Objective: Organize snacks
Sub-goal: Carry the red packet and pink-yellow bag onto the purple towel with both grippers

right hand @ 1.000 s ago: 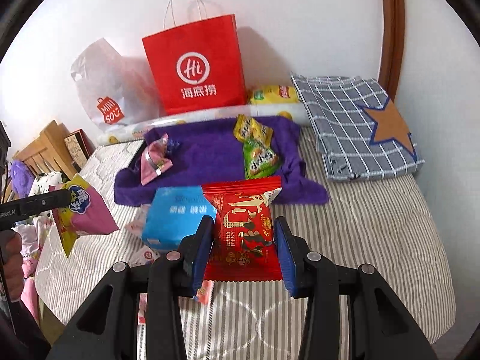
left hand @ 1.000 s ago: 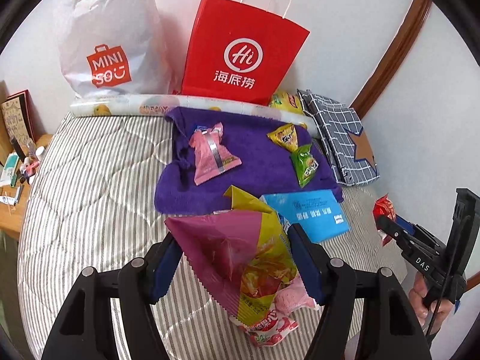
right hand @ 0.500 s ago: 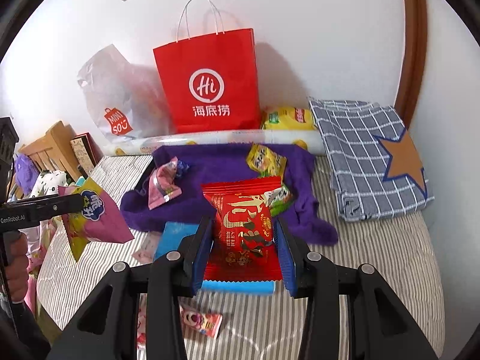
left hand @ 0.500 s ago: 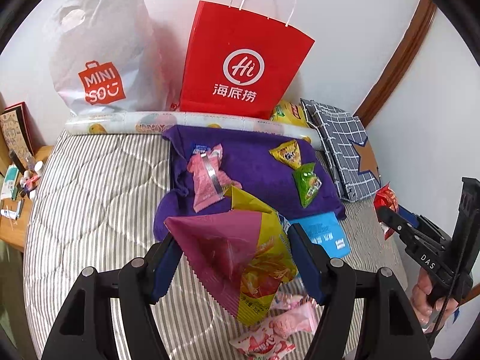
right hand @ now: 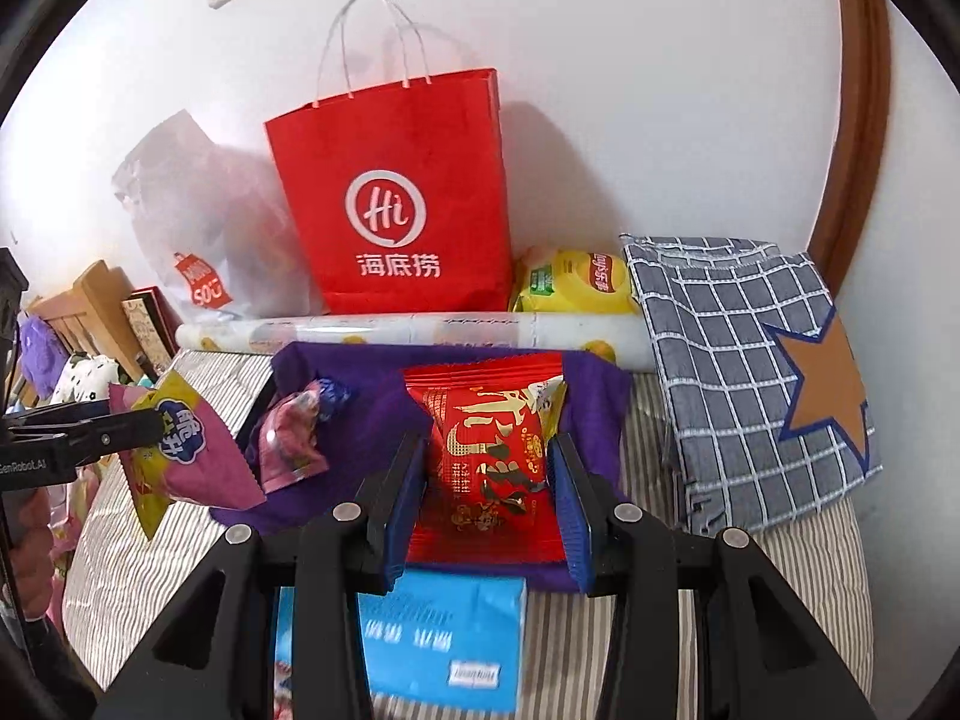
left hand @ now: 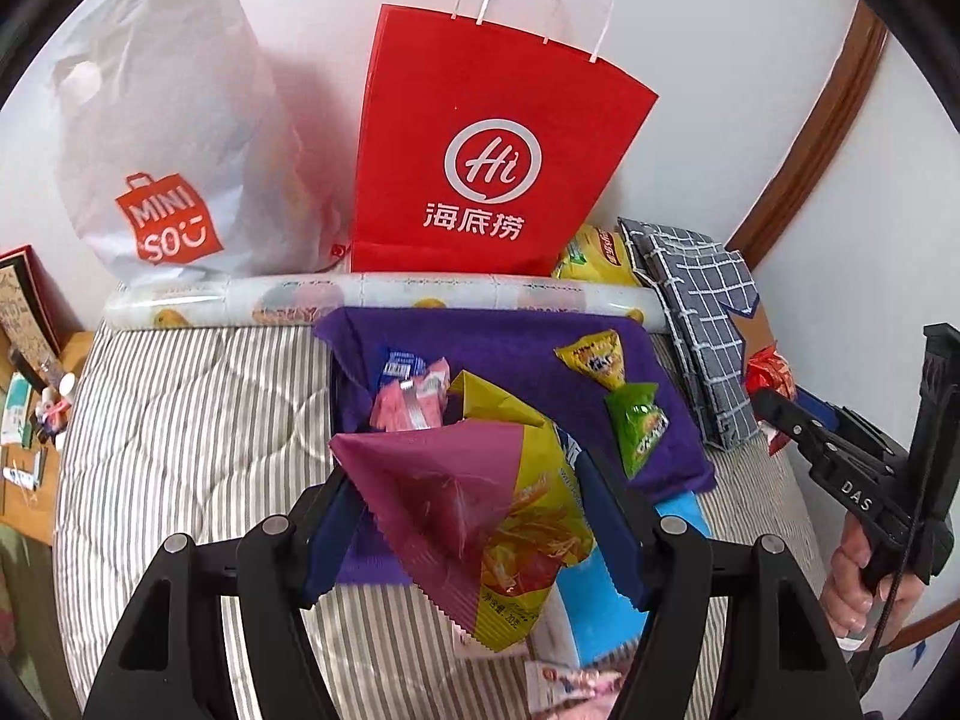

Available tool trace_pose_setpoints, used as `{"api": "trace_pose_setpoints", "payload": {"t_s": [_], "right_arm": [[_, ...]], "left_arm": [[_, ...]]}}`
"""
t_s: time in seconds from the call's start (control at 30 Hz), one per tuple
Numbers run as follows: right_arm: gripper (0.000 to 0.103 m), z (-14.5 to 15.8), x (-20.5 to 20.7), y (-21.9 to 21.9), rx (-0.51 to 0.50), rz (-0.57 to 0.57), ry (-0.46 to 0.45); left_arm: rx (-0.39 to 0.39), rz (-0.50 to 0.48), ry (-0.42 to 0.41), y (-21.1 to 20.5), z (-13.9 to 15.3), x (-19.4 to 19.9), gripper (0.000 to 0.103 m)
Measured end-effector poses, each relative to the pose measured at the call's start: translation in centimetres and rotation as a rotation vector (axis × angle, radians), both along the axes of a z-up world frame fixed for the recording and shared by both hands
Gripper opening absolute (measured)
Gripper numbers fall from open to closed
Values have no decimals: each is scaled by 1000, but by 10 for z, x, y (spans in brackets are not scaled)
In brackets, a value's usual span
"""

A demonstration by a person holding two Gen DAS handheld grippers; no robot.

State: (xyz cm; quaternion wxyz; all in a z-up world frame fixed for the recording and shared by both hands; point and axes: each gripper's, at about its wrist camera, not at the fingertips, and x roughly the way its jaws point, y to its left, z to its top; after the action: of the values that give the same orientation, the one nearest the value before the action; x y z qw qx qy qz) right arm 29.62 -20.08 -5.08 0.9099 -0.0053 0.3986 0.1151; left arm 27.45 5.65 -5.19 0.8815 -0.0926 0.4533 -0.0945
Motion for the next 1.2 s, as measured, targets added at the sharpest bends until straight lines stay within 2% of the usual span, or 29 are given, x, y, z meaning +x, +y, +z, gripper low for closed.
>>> {"api": "trace_pose_setpoints", "payload": {"t_s": [0.53,0.67,0.87,1.03,1.2], "right_arm": [[41,-39,91,-11,-18,10,107],[41,-49,110,-12,-29,45,148],[41,-62,123,-14,-43,79,199],[41,-84,132,-10,-83,86,258],[41,-93,136,-7,-94,85,272]], "left_arm": [[10,18,15,0,-17,65,68],[8,22,20,-2,-24,82,68],[-11,4,48,-7,-40,108,68],[-29,-9,70,-8,-54,118,68],[-38,-18,85,-7,-61,123,68]]}}
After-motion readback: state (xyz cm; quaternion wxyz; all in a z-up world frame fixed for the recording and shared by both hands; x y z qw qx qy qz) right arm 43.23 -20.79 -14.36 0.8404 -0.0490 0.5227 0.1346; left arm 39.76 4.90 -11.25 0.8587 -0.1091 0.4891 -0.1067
